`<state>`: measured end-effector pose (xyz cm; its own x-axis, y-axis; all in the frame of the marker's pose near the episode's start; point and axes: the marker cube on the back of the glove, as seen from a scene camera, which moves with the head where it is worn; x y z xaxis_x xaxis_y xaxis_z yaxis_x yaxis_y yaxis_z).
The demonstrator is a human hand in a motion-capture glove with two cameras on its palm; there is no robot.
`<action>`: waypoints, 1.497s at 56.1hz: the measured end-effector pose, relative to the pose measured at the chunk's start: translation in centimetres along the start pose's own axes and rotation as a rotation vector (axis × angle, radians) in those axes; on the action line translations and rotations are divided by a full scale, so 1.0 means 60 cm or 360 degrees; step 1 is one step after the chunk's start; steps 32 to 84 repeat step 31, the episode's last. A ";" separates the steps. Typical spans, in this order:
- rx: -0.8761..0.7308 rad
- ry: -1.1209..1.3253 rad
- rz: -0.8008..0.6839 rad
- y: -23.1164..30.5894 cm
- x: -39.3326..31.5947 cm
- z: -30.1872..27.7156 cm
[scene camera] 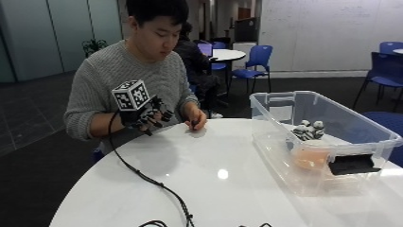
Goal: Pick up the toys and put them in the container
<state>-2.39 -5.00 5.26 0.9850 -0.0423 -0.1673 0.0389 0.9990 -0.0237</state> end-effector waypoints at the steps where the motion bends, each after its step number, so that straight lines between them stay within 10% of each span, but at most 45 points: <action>1: 0.0003 -0.0015 0.0007 0.012 -0.004 0.004; 84: -0.0035 -0.0022 0.0087 0.041 0.018 0.027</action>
